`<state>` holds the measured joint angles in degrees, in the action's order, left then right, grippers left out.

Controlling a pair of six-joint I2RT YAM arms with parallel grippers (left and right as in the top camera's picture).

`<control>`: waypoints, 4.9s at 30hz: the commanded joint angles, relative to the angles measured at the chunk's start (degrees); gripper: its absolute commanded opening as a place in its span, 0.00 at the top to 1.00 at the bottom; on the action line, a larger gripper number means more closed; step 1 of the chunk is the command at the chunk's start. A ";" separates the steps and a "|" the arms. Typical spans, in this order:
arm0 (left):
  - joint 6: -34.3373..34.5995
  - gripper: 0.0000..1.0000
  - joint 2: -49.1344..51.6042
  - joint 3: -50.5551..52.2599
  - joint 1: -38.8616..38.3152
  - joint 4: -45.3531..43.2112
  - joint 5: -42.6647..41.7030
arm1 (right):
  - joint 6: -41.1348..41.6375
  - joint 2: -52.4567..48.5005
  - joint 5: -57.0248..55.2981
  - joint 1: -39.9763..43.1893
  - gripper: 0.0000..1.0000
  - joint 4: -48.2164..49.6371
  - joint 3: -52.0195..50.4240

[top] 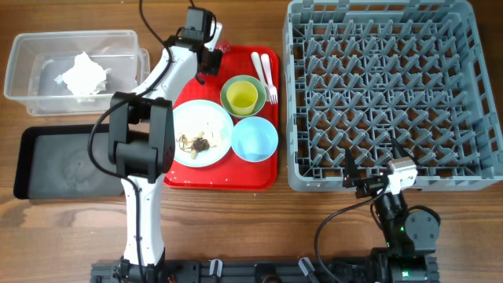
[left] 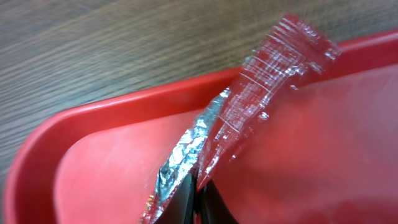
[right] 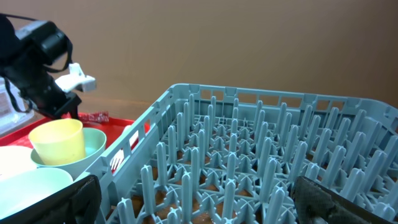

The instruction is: Sort waste into correct bins and load items into the dishwasher rack

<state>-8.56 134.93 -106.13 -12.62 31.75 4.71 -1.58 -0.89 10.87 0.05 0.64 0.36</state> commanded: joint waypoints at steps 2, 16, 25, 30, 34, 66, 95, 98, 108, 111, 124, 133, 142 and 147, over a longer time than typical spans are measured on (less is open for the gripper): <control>16.72 0.96 -10.45 0.04 2.08 -0.48 6.01 | 0.22 0.24 -0.57 0.20 0.00 0.13 -0.07; 78.20 0.96 -21.75 0.07 21.38 12.92 8.85 | 0.22 0.24 -0.57 0.20 0.00 0.13 -0.07; 83.73 0.02 -21.14 0.07 28.09 16.39 8.44 | 0.22 0.24 -0.57 0.20 0.00 0.13 -0.07; 80.76 0.00 -22.56 0.04 29.38 18.88 8.44 | 0.24 0.24 -0.57 0.20 0.00 0.13 -0.07; 80.76 0.00 -26.67 0.04 30.12 23.12 8.41 | 0.22 0.24 -0.57 0.20 0.00 0.13 -0.07; 84.04 0.00 -45.66 0.17 40.79 54.84 10.75 | 0.22 0.24 -0.57 0.20 0.00 0.13 -0.07; 84.04 0.00 -45.66 0.17 43.28 57.48 10.56 | -4.26 -1.84 13.22 0.13 0.00 51.08 -0.04; 84.04 0.00 -45.66 0.17 43.28 57.51 10.54 | -4.68 -6.71 13.27 0.07 0.00 61.48 1.77; 84.04 0.00 -45.66 0.17 43.28 57.48 10.56 | -6.54 -41.31 37.79 -0.35 0.00 46.71 38.45; 84.04 0.00 -45.66 0.17 43.28 57.51 10.56 | -3.10 -53.86 47.01 -1.49 0.00 29.73 54.38; 84.02 0.00 -45.66 0.17 43.28 57.51 10.56 | 18.78 -77.05 58.01 -12.59 0.00 28.44 67.41; 84.04 0.00 -45.66 0.17 43.28 57.48 10.54 | 20.81 -79.65 2.73 -27.91 0.00 15.98 67.47; 84.02 0.00 -45.66 0.17 43.28 57.51 10.54 | 10.80 -83.19 -5.53 -37.59 0.00 17.49 67.45; 84.02 0.00 -45.66 0.17 43.28 57.51 10.54 | 16.41 -88.43 -5.16 -36.94 0.00 15.28 70.99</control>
<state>74.50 88.97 -106.06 30.39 89.17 14.92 10.83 -85.12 8.16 -37.39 18.13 67.13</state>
